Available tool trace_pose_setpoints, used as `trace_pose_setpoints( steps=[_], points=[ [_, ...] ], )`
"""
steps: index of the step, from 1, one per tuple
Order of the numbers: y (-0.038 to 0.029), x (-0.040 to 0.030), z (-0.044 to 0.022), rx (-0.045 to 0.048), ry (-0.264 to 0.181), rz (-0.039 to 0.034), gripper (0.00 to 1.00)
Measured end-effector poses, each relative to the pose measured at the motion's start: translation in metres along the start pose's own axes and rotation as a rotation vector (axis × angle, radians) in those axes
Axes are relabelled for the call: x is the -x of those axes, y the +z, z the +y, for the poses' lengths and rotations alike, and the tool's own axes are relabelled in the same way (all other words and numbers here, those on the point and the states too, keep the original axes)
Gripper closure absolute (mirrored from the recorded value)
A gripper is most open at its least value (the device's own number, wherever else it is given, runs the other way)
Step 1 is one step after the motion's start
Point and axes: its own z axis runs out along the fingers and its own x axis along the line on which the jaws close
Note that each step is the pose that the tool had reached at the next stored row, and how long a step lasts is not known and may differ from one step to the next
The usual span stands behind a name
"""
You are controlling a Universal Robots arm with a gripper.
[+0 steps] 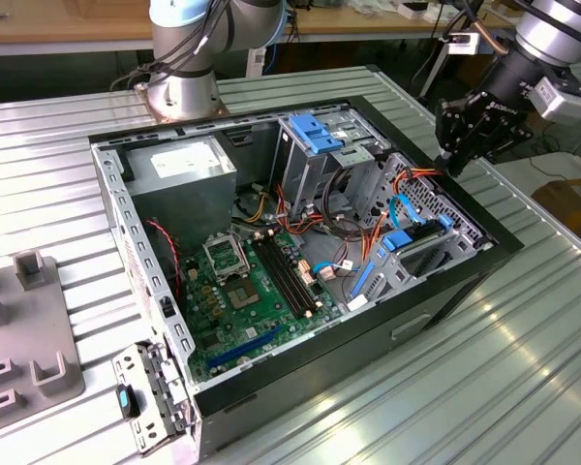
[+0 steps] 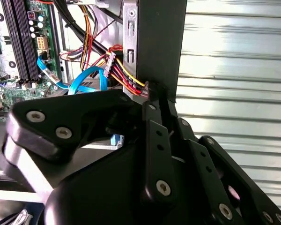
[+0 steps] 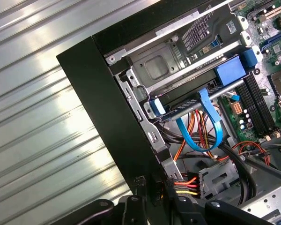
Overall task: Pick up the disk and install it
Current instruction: 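Insert the second disk wire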
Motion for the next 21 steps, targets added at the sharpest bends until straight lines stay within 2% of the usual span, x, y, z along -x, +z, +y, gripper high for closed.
trace_pose_setpoints(
  steps=[1,10,12,15,16,20,21],
  points=[
    [0.0,0.0,0.0,0.0,0.0,0.0,0.82],
    [-0.0004,0.0,-0.0001,0.0,0.0,0.0,0.83],
    [-0.0032,0.0002,-0.0002,0.0001,0.0,0.0001,0.83],
    [-0.0143,0.0009,-0.0007,-0.0002,0.0,0.0003,0.83],
    [-0.0158,0.001,-0.0008,-0.0003,0.0,0.0003,0.83],
    [-0.0159,0.0015,-0.0006,-0.0004,0.0,0.0003,0.83],
    [-0.0158,0.0046,0.0011,-0.0003,0.0,0.0004,0.83]
  ],
)
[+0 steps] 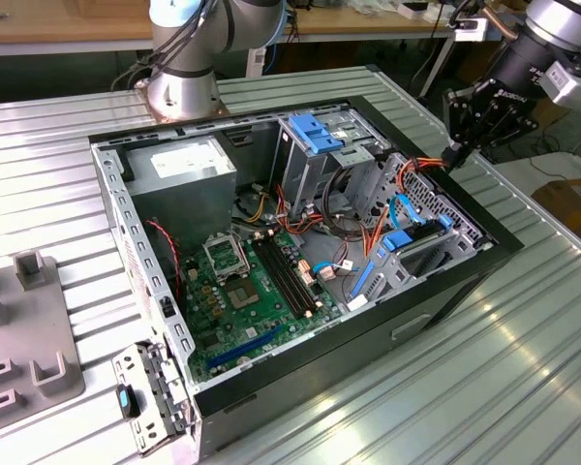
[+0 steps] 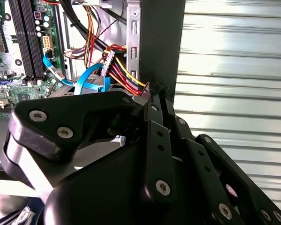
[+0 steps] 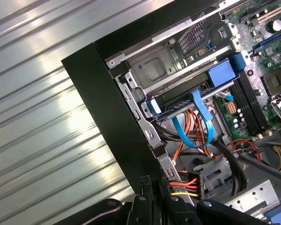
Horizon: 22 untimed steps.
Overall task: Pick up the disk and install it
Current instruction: 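Insert the second disk wire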
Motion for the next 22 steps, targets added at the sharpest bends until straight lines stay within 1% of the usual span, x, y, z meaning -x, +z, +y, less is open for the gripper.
trace_pose_setpoints(
  steps=[1,3,5,9,10,12,13,15,17,19,20,22],
  points=[
    [0.0005,0.0081,0.0043,-0.0003,0.0,0.0,0.83],
    [0.0012,0.0216,0.0114,-0.0004,0.0,0.0002,0.83],
    [0.0015,0.0297,0.0158,-0.0004,0.0,0.0002,0.83],
    [0.0015,0.0298,0.0158,-0.0004,0.0,0.0003,0.83],
    [0.0016,0.0298,0.0158,-0.0013,0.014,0.0009,0.83],
    [0.0016,0.0298,0.0158,-0.0039,0.053,0.0028,0.83],
    [0.0015,0.0298,0.0158,-0.0059,0.085,0.0045,0.83],
    [0.0016,0.0298,0.0158,-0.0082,0.12,0.0061,0.83],
    [0.0021,0.0298,0.0158,-0.0149,0.223,0.0111,0.83],
    [0.0026,0.0297,0.0159,-0.0227,0.34,0.0168,0.83],
    [0.0027,0.0297,0.0159,-0.0247,0.37,0.0182,0.83],
    [0.0029,0.0297,0.0159,-0.0273,0.41,0.0201,0.83]
  ],
)
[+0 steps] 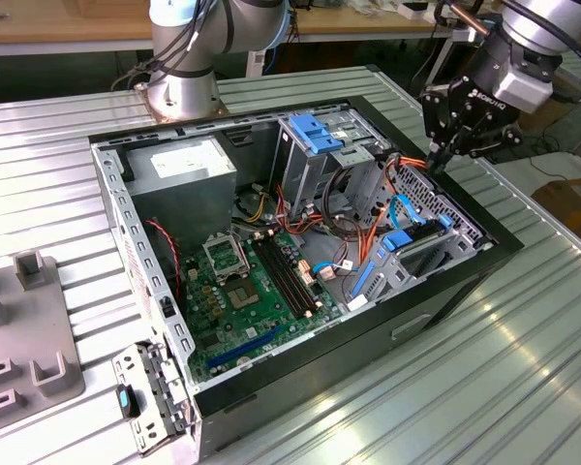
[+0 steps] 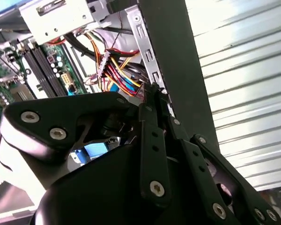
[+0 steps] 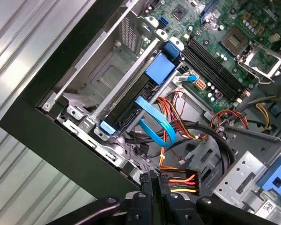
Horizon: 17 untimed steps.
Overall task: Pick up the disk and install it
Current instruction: 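Insert the second disk wire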
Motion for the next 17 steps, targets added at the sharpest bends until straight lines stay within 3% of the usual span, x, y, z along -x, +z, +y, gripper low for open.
trace_pose_setpoints(
  steps=[4,11,17],
  points=[
    [0.0001,0.0,0.0,-0.003,0.048,0.0024,0.83],
    [0.0006,0.007,0.0117,-0.004,0.061,0.0032,0.83],
    [0.0009,0.007,0.0117,-0.01,0.153,0.0077,0.83]
  ],
)
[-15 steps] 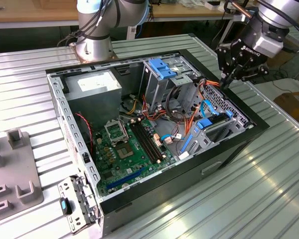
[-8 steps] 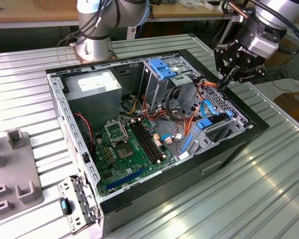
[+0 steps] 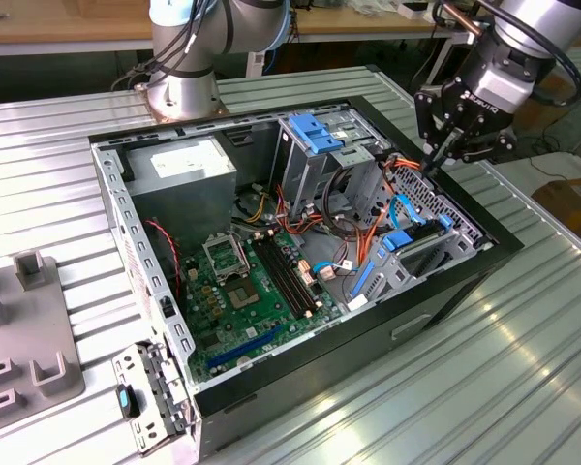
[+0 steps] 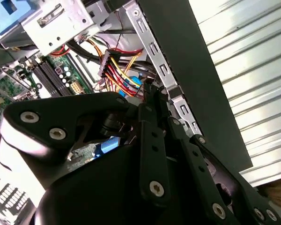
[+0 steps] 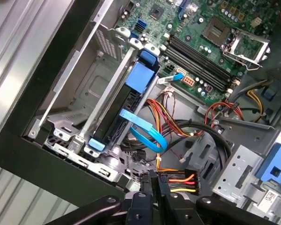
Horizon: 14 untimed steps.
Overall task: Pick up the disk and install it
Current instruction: 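Insert the second disk wire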
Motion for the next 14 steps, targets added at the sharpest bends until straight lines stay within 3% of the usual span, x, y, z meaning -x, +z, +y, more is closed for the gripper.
trace_pose_setpoints(
  steps=[10,14],
  points=[
    [0.0011,-0.0001,0.0001,-0.0121,0.188,0.0096,0.83],
    [0.0027,-0.0002,0.0002,-0.0151,0.266,0.0178,0.83]
  ],
)
